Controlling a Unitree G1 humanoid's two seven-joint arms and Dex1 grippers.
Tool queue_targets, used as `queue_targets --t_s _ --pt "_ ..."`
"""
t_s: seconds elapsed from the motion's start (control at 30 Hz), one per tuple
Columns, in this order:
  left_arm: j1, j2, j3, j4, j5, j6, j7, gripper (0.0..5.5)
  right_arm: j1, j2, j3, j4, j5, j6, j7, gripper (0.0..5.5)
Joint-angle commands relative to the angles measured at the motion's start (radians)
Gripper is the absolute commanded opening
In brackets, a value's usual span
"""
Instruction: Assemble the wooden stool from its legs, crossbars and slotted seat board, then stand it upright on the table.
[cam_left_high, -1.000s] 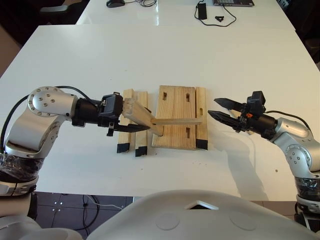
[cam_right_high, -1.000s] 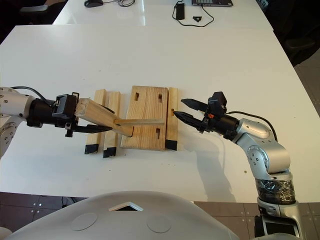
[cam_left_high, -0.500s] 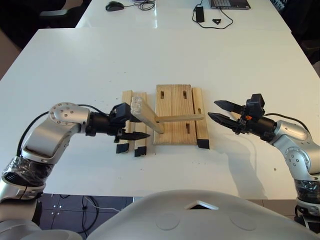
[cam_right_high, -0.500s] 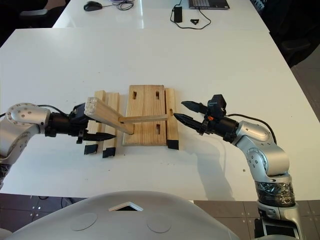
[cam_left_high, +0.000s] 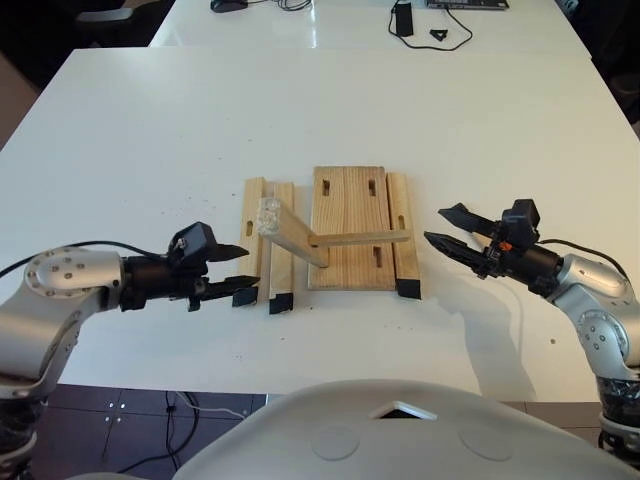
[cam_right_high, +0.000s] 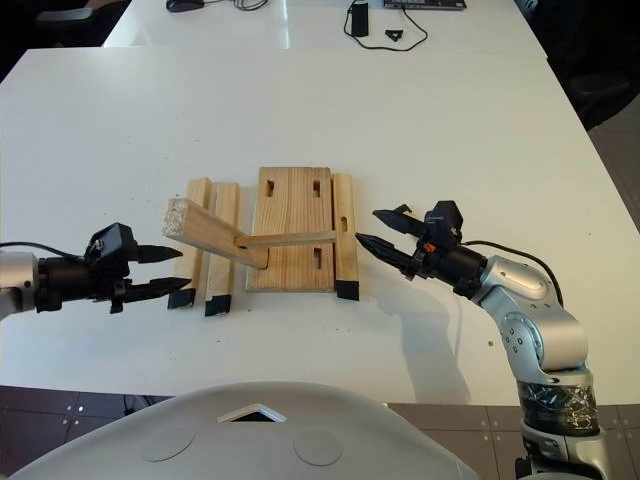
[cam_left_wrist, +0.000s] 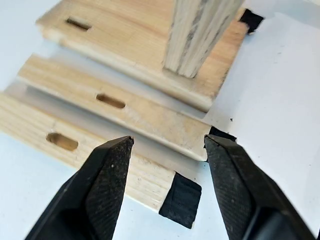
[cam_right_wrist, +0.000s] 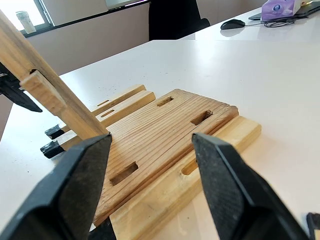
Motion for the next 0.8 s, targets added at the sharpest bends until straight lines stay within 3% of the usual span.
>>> queue_targets --t_s 0.03,0.33,0.8 --pt "-0.017 -0.147 0.02 -0.064 -0.026 0.197 0.25 2.64 0.027 0.0 -0.024 -0.034 0.004 -0.002 -0.02 2.95" --pt "-0.096 -0.318 0.043 -0.088 -0.048 0.388 0.492 2.64 0.016 -0.008 -0.018 -0.034 -0.003 0.001 -0.03 2.95" --pt "-0.006 -0.33 -0.019 -0.041 0.022 0.381 0.541 2.64 0.031 -0.01 -0.005 -0.029 -0.034 -0.015 -0.029 2.95"
